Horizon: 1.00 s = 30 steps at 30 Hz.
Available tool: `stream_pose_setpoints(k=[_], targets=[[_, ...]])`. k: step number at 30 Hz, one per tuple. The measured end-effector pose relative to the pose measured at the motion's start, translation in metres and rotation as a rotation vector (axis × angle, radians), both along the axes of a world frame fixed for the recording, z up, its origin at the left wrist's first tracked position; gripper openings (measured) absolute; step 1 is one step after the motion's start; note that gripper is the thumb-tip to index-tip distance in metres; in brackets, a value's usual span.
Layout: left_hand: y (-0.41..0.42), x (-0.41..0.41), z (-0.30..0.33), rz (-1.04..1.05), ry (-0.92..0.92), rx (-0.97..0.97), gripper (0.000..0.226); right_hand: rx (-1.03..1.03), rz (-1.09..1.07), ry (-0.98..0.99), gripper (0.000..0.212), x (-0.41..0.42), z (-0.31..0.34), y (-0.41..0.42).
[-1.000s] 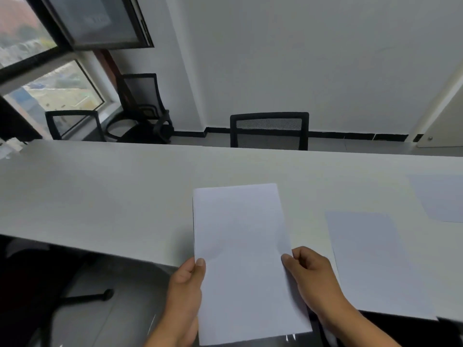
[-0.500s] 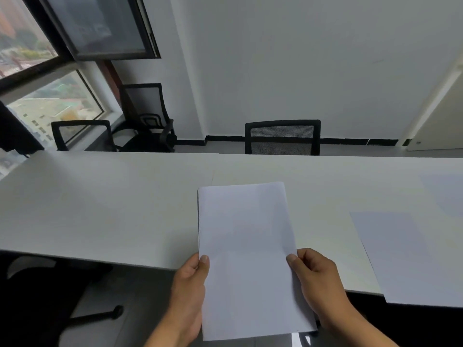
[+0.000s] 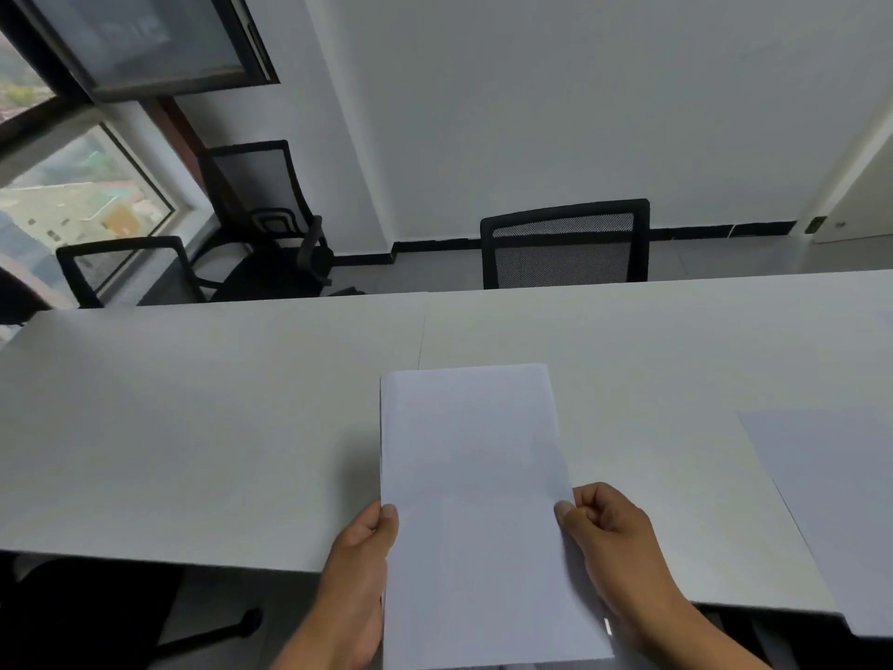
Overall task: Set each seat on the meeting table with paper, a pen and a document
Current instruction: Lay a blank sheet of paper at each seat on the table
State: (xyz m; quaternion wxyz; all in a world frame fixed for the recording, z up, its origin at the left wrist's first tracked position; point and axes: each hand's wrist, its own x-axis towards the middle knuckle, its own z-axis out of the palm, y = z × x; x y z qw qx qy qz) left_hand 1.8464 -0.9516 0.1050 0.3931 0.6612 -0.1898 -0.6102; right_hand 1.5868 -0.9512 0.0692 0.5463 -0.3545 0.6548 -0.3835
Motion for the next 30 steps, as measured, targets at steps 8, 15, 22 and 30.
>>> stream_pose_setpoints(k=[8, 15, 22, 30], targets=[[-0.033, 0.01, -0.026, -0.054, 0.057, 0.095, 0.032, 0.048, -0.067, 0.081, 0.041, 0.01, -0.023, -0.03], [-0.056, 0.029, -0.055, -0.151, 0.084, 0.19, 0.031, 0.097, -0.079, 0.184, 0.043, 0.021, -0.048, -0.032], [-0.069, 0.053, -0.075, -0.129, 0.049, 0.235, 0.031, 0.141, -0.04, 0.422, 0.041, 0.012, -0.081, -0.046], [-0.072, 0.089, -0.077, -0.033, -0.054, 0.227, 0.029, 0.246, 0.083, 0.84, 0.03, -0.019, -0.119, -0.071]])
